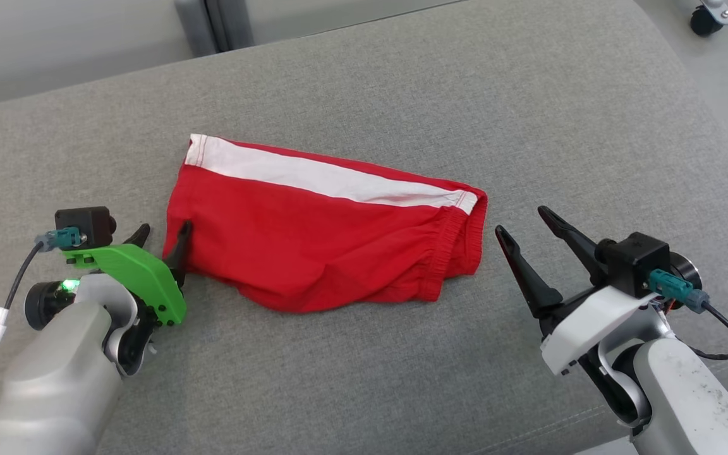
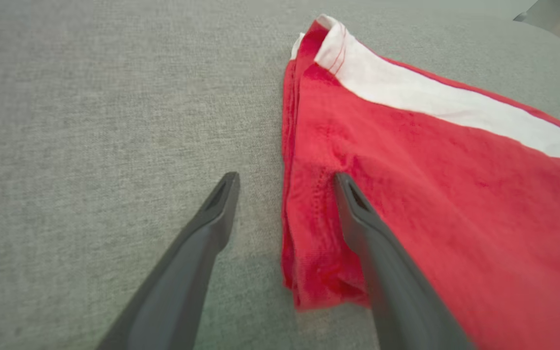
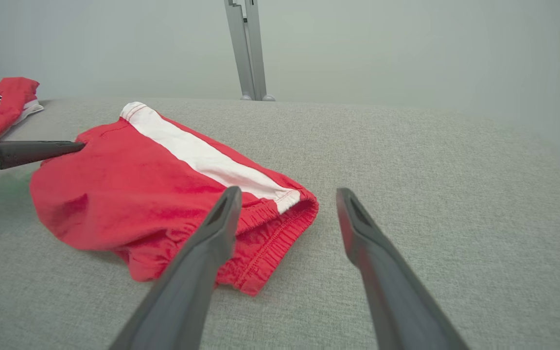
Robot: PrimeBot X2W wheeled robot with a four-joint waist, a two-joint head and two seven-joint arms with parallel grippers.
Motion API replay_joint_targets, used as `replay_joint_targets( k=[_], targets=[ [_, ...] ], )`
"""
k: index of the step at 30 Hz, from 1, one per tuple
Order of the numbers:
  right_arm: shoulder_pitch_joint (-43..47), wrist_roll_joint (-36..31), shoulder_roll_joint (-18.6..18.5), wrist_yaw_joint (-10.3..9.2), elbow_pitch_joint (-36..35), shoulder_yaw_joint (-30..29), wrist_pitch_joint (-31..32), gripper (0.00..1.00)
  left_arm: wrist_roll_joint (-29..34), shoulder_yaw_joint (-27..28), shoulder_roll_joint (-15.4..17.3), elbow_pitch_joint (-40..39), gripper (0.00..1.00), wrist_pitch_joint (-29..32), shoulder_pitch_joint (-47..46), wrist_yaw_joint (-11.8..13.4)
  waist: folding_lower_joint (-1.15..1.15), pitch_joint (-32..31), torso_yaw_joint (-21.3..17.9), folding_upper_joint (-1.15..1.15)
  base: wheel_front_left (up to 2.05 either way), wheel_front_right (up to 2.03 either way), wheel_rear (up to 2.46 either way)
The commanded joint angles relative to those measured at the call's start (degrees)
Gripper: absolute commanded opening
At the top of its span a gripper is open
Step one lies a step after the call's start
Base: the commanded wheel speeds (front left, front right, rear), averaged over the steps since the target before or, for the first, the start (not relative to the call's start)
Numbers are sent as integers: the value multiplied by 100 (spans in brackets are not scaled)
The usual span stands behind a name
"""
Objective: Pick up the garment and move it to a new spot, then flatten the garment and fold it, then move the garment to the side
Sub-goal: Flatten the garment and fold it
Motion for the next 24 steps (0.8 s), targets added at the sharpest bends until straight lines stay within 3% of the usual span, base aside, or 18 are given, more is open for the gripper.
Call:
replay_joint_targets(
  k=[1,10,11,12,13,14,15,24],
  targets=[
    [104,-50,-2,-6,-86,-38,34,100,-38,1,15,50,100,68,-22,-18,0,91,-85,0,0,0,0],
    [230,-130,96,-6,-320,-148,112,100,-181,-285,-97,-70,100,600,74,-19,0,131,-164,0,0,0,0],
    [231,-138,111,-6,-324,-149,112,100,-190,-315,-105,-97,62,644,91,-19,0,125,-165,0,0,0,0],
    [233,-141,126,-6,-326,-147,114,100,-195,-350,-105,-123,41,685,99,-19,0,117,-163,0,0,0,0],
    [231,-141,139,-6,-330,-144,110,100,-193,-381,-108,-151,37,693,103,-19,0,110,-160,0,0,0,0],
    [225,-136,154,-6,-331,-148,95,100,-195,-400,-107,-183,16,677,107,-20,0,101,-154,0,0,0,0],
    [219,-137,163,-6,-326,-155,85,100,-193,-406,-102,-202,2,626,108,-20,0,91,-148,0,0,0,0],
    [208,-144,191,-6,-178,-229,5,100,-305,-165,-96,-232,0,-214,269,-18,0,-169,-1,0,0,0,0]
  ],
)
